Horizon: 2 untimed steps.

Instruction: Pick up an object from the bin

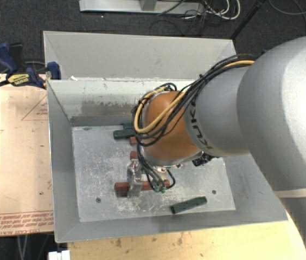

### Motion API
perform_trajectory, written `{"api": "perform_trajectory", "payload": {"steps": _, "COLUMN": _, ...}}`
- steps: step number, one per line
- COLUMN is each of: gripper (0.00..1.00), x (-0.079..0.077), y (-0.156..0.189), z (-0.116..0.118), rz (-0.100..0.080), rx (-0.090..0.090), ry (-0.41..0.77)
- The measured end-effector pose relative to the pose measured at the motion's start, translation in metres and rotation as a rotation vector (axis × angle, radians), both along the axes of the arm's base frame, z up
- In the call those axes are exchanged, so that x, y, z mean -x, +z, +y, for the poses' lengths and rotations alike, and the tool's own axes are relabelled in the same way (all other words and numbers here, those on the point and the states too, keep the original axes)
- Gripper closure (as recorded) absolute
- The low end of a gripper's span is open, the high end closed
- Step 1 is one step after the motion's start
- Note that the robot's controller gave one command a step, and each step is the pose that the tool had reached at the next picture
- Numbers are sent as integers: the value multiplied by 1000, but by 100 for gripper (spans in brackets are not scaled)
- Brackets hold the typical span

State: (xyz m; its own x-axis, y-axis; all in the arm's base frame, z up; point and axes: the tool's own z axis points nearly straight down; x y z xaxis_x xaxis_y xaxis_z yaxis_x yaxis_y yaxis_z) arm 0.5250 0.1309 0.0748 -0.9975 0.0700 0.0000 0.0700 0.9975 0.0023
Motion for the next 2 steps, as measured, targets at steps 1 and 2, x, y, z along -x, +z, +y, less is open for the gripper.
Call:
{"api": "perform_trajectory", "payload": {"steps": 1, "gripper": 100, "x": 1, "y": 12, "z": 0, "rz": 3, "rx": 1, "ry": 0}}
{"api": "perform_trajectory", "payload": {"steps": 2, "gripper": 100, "x": 1, "y": 29, "z": -1, "rz": 5, "rx": 2, "ry": -1}}
